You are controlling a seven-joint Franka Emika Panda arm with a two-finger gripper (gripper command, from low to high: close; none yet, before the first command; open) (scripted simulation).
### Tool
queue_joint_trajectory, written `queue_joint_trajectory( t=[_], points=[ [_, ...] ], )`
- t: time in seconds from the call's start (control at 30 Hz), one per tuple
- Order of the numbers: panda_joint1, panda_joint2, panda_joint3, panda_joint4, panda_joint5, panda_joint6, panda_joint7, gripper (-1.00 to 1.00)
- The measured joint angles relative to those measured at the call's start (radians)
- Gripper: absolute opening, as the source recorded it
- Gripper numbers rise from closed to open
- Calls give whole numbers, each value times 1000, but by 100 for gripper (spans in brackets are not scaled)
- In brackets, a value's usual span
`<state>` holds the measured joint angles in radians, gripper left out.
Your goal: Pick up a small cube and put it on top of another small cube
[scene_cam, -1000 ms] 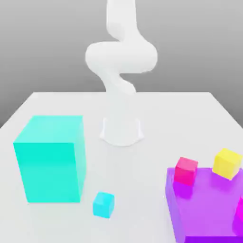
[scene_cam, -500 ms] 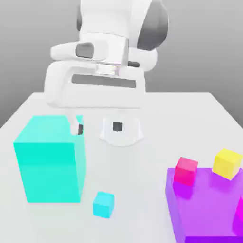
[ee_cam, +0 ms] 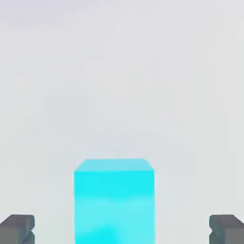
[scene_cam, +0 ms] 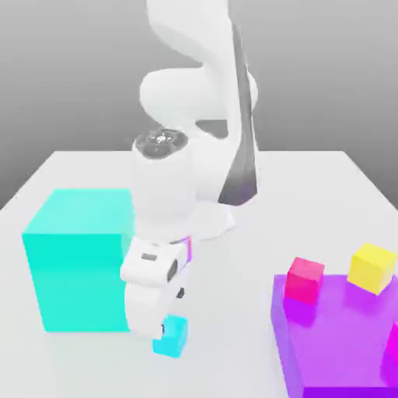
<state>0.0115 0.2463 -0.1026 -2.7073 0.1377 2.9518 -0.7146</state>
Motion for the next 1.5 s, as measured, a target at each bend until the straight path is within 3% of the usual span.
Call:
queue_joint_trajectory(
  t=[0.03, 0.07, 0.3, 0.57, 0.87, 1.3, 1.47, 1.5],
  points=[
    [-17, 36, 20, 7, 11, 29, -10, 0],
    [-31, 70, 36, 13, 19, 56, -18, -100],
    [-36, 77, 41, 15, 21, 60, -19, -100],
    [48, -164, -39, -4, -122, -145, 112, -100],
    [264, -285, 63, 93, -200, -349, 518, -100],
    [481, -422, 270, 200, -123, -600, 980, -100],
    [503, -332, 300, 163, -110, -491, 1045, -100],
    [503, -302, 301, 152, -117, -452, 1053, 100]
  ],
)
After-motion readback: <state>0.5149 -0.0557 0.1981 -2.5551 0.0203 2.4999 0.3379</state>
